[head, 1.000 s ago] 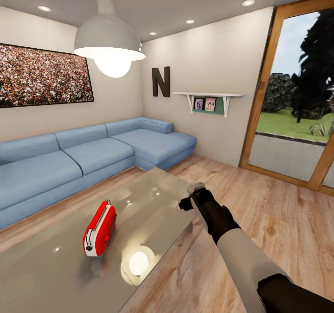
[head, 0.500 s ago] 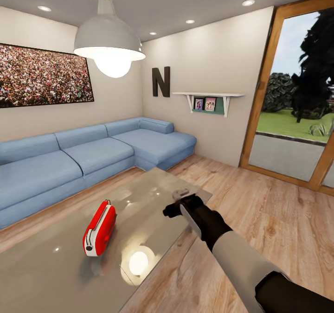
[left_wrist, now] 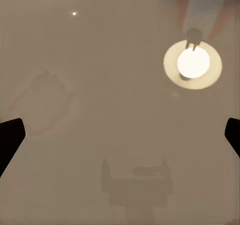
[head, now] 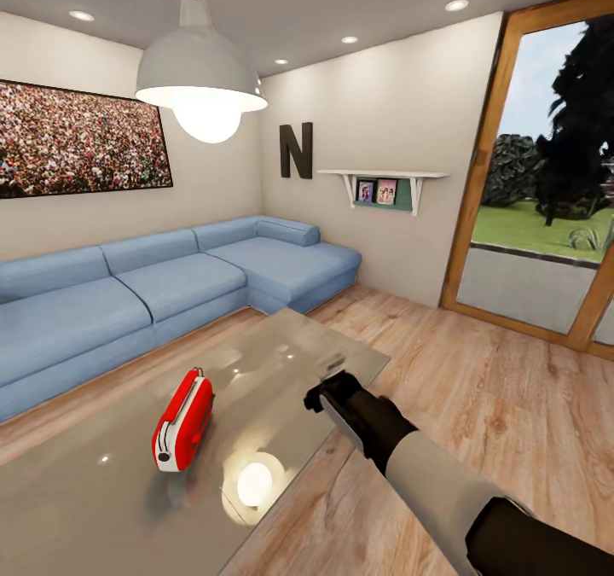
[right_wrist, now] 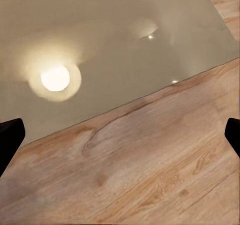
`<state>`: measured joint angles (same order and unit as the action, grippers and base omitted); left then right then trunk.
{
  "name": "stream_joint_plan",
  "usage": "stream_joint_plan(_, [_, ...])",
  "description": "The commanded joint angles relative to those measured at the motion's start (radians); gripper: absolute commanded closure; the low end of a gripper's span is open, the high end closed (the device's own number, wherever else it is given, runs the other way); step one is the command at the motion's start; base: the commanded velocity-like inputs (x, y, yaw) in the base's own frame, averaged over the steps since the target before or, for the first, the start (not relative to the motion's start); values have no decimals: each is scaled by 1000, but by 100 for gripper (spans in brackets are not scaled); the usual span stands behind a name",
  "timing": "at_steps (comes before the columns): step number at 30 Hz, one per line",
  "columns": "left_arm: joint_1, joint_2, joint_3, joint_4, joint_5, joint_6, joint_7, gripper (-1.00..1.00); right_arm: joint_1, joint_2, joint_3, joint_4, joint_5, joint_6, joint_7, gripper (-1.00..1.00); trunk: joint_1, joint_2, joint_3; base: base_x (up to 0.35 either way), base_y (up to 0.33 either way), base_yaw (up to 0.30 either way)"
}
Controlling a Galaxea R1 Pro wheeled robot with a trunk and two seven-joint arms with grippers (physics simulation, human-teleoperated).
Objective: Turn on the radio receiver that's on the table in the living room.
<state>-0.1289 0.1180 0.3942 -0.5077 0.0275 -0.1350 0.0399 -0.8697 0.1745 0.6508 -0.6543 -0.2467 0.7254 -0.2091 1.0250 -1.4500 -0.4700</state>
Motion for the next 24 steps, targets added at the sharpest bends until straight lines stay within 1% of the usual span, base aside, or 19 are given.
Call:
stream_joint_plan(1, [0, -2, 0, 0, -1, 0, 0, -100, 0, 0, 15, 0, -24, 0, -5, -100, 0, 0, 0, 0, 0, 0])
stream_joint_plan(2, [0, -4, 0, 0, -1, 0, 0, -100, 0, 0, 23, 1, -45, 0, -14, -100, 0, 0, 0, 0, 0, 0])
stream_joint_plan(3, [0, -5, 0, 0, -1, 0, 0, -100, 0, 0, 26, 1, -54, 0, -21, -100, 0, 0, 0, 0, 0, 0])
stream_joint_plan(5, [0, -7, 0, 0, -2, 0, 0, -100, 0, 0, 30, 0, -72, 0, -62, -100, 0, 0, 0, 0, 0, 0])
stream_joint_plan(7, [0, -8, 0, 0, -2, 0, 0, -100, 0, 0, 30, -3, -87, -3, -153, -100, 0, 0, 0, 0, 0, 0])
stream_joint_plan(8, [0, -8, 0, 0, -3, 0, 0, -100, 0, 0, 30, -6, -101, -11, -190, -100, 0, 0, 0, 0, 0, 0])
stream_joint_plan(9, [0, -9, 0, 0, -3, 0, 0, -100, 0, 0, 30, -8, -128, -25, -213, -100, 0, 0, 0, 0, 0, 0])
stream_joint_plan(10, [0, -9, 0, 0, -2, 0, 0, -100, 0, 0, 30, -9, -145, -33, -221, -100, 0, 0, 0, 0, 0, 0])
stream_joint_plan(12, [0, -9, 0, 0, -2, 1, 0, -100, 0, 0, 31, -10, -234, -64, -244, -100, 0, 0, 0, 0, 0, 0])
stream_joint_plan(13, [0, -9, 0, 0, -2, 1, 0, -100, 0, 0, 31, -10, -255, -70, -247, -100, 0, 0, 0, 0, 0, 0])
stream_joint_plan(14, [0, -9, 0, 0, -1, 1, 0, -100, 0, 0, 31, -11, -293, -78, -253, -100, 0, 0, 0, 0, 0, 0])
stream_joint_plan(15, [0, -9, 0, 0, -1, 2, 0, -100, 0, 0, 32, -11, -319, -84, -257, -100, 0, 0, 0, 0, 0, 0])
stream_joint_plan(17, [0, -9, 1, 0, 0, 3, 1, -100, 0, 0, 33, -12, -343, -91, -259, -100, 0, 0, 0, 0, 0, 0])
stream_joint_plan(19, [0, -9, 2, 0, 1, 4, 1, -100, 0, 0, 33, -12, -355, -99, -257, -100, 0, 0, 0, 0, 0, 0])
stream_joint_plan(24, [0, -8, 4, 0, 2, 5, 1, -100, 0, 0, 33, -12, -365, -113, -255, -100, 0, 0, 0, 0, 79, 0])
